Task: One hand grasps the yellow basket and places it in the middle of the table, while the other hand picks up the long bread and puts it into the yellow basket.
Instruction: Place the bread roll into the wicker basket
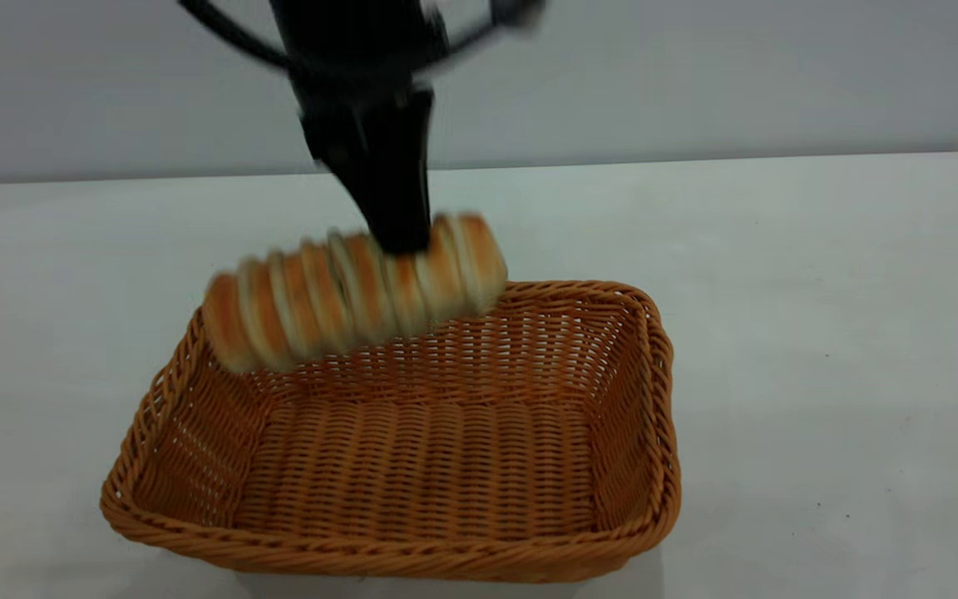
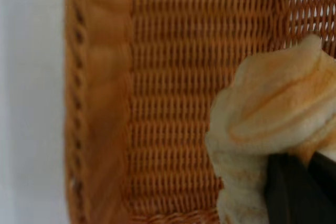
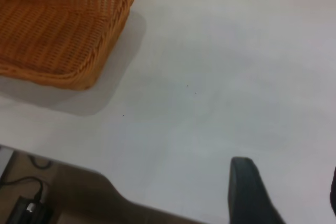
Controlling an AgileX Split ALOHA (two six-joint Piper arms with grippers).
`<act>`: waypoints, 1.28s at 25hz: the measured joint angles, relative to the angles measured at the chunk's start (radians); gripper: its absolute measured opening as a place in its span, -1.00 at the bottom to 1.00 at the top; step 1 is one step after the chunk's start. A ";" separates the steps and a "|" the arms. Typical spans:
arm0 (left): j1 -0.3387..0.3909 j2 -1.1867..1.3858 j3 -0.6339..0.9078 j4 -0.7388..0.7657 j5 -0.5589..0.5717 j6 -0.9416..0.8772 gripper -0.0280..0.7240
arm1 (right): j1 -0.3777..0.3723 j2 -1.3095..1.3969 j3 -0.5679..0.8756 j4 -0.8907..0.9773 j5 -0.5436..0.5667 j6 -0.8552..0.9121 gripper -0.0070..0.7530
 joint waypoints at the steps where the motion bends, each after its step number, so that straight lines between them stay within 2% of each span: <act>1: -0.006 0.018 -0.008 0.002 0.000 -0.001 -0.82 | 0.000 0.000 0.000 0.000 0.000 0.000 -0.04; 13: -0.048 0.203 -0.169 0.003 0.001 -0.005 -0.84 | 0.000 0.000 0.000 0.000 0.000 0.000 -0.04; 23: -0.057 0.242 -0.176 0.025 0.001 -0.055 -0.81 | 0.000 0.000 0.000 0.000 0.000 0.000 -0.04; 26: -0.057 0.242 -0.176 0.027 0.001 -0.079 -0.62 | 0.000 0.000 0.000 0.000 0.000 0.000 -0.04; 32: -0.057 0.241 -0.176 0.027 0.001 -0.128 0.07 | 0.000 0.000 0.000 0.000 0.000 0.001 -0.04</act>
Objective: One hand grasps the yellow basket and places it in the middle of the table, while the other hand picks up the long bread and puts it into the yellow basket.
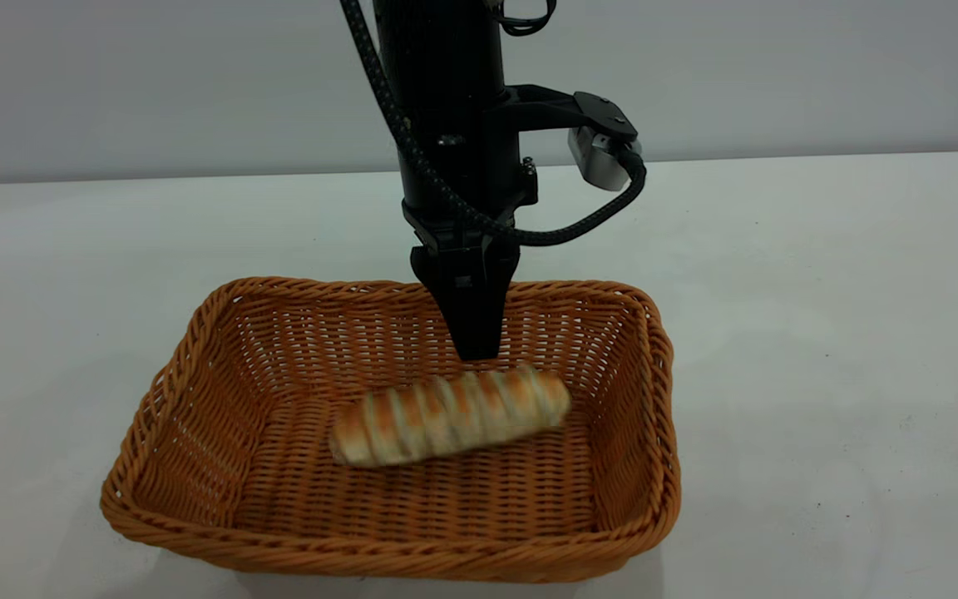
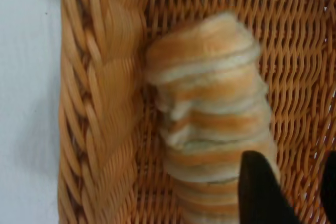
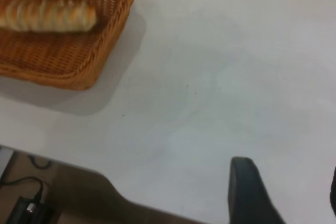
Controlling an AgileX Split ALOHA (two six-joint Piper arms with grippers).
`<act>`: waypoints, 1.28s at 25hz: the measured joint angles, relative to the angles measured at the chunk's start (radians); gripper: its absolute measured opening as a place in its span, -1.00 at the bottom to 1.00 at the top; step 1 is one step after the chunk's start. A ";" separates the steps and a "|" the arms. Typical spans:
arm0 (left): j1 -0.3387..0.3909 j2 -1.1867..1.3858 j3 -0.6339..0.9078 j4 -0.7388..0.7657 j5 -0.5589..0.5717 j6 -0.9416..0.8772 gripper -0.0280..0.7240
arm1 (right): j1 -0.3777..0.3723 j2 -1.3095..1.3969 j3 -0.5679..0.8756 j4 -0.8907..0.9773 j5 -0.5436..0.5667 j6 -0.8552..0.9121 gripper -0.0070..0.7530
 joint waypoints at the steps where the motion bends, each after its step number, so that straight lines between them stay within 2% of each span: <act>1: 0.000 0.000 -0.001 0.001 0.000 -0.009 0.12 | 0.000 0.000 0.000 0.000 0.000 0.000 -0.04; 5: -0.001 -0.004 -0.035 0.026 0.000 -0.087 0.22 | 0.000 0.000 0.000 0.000 0.000 0.000 -0.04; 11: -0.001 -0.115 -0.117 0.046 -0.002 -0.221 0.23 | 0.000 0.000 0.000 0.000 0.000 0.000 -0.04; 19: -0.001 -0.419 -0.130 0.070 -0.125 -0.448 0.23 | 0.000 0.000 0.000 0.000 0.000 0.000 -0.04; 22: -0.001 -0.514 -0.130 0.137 -0.114 -0.539 0.23 | 0.000 0.000 0.000 0.000 0.000 0.000 -0.04; 28: -0.001 -0.683 -0.125 0.315 -0.009 -0.716 0.23 | 0.000 0.000 0.000 -0.001 0.000 0.000 -0.04; 32: -0.001 -0.842 -0.079 0.388 -0.005 -0.817 0.23 | 0.000 0.000 0.000 -0.001 0.000 0.000 -0.04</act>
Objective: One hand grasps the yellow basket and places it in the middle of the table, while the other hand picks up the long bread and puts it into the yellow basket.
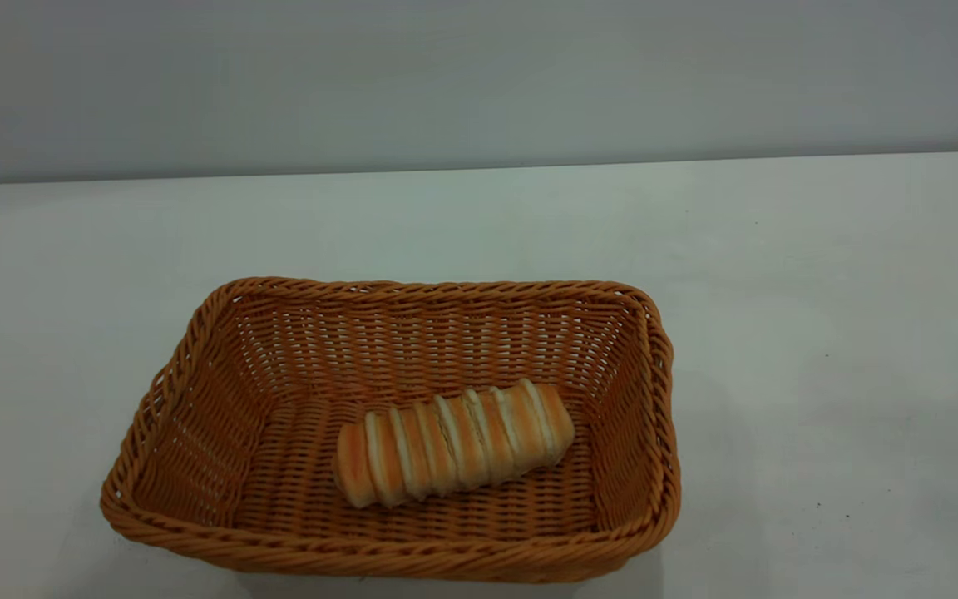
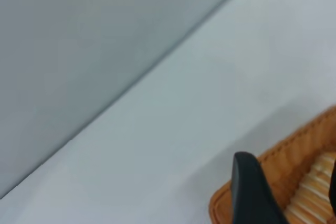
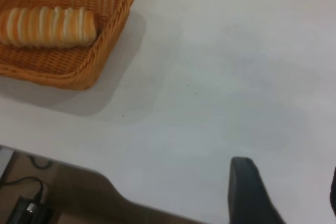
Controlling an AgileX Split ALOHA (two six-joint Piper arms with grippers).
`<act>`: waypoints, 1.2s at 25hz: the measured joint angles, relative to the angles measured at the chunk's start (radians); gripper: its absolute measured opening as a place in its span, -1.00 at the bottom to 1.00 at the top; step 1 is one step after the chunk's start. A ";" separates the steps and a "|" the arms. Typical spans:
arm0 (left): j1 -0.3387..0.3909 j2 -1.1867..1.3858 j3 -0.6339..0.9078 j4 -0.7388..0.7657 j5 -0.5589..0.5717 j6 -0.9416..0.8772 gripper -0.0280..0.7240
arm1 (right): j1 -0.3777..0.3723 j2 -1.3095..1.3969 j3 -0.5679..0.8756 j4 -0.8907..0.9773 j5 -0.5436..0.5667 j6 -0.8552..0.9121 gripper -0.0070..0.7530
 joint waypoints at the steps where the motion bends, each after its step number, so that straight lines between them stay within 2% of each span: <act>1: 0.000 -0.043 0.017 0.013 0.000 -0.018 0.22 | 0.000 0.000 0.000 0.000 0.000 0.000 -0.04; 8: 0.000 -0.413 0.247 0.054 0.007 -0.076 0.14 | 0.014 0.000 0.000 0.000 0.000 0.001 -0.04; 22: 0.000 -1.045 0.864 0.065 0.007 -0.124 0.13 | 0.020 0.000 0.000 0.001 0.000 -0.006 -0.04; 30: 0.000 -1.337 1.134 -0.113 0.006 -0.060 0.13 | 0.020 0.000 0.000 0.002 0.000 -0.009 -0.04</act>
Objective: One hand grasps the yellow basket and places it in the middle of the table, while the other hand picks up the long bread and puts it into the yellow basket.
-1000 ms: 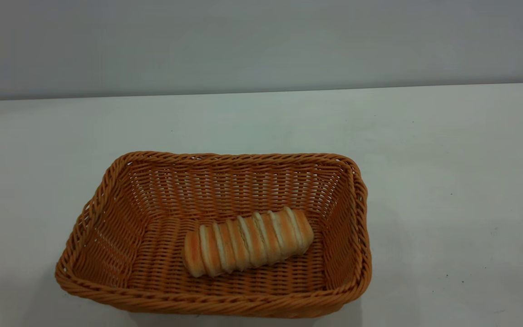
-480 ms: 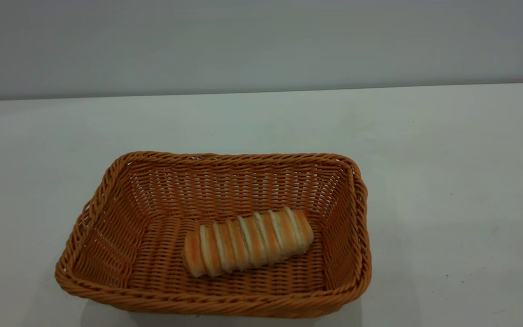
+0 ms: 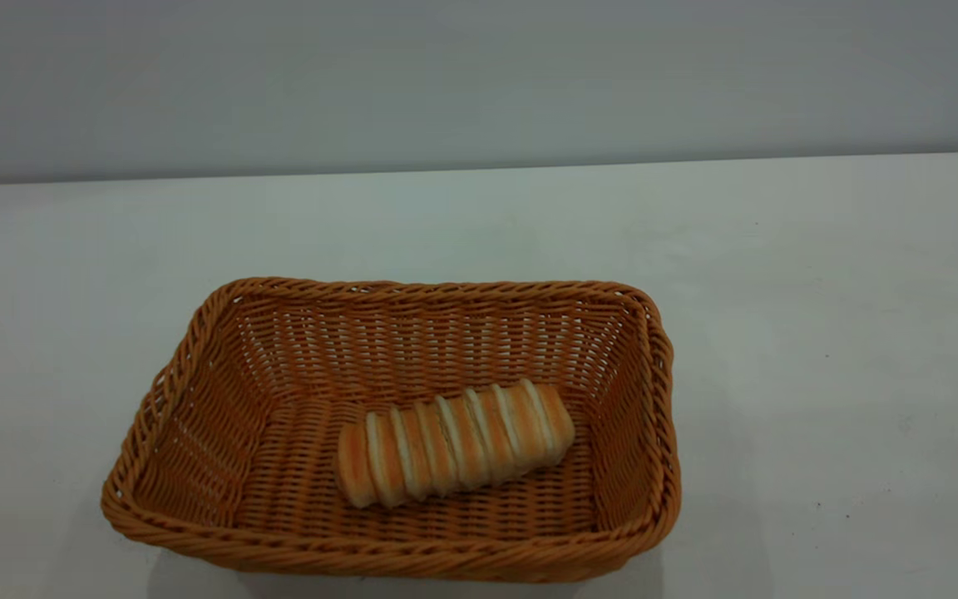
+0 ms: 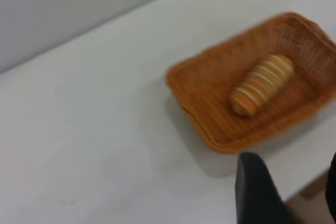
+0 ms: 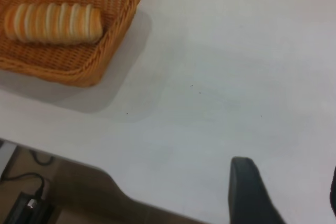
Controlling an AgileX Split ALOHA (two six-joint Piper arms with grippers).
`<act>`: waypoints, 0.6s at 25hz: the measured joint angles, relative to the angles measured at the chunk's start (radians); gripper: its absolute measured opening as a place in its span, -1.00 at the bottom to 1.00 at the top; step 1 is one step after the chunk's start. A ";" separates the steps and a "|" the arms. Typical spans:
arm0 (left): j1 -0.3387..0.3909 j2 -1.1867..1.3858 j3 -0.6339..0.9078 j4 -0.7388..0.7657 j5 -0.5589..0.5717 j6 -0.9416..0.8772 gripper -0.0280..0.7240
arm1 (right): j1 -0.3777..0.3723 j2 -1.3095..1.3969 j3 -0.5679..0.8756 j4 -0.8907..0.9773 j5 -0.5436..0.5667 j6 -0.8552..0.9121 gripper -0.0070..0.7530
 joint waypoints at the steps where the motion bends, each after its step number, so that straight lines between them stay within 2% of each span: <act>1: 0.000 -0.025 0.030 -0.029 0.000 0.022 0.13 | 0.000 0.000 0.000 0.000 0.000 0.000 -0.04; 8: 0.000 -0.140 0.187 -0.189 -0.005 0.128 0.13 | 0.000 0.000 0.000 0.014 0.000 -0.027 -0.06; 15: 0.000 -0.198 0.273 -0.209 -0.005 0.136 0.13 | 0.000 0.000 0.000 0.025 0.000 -0.046 -0.12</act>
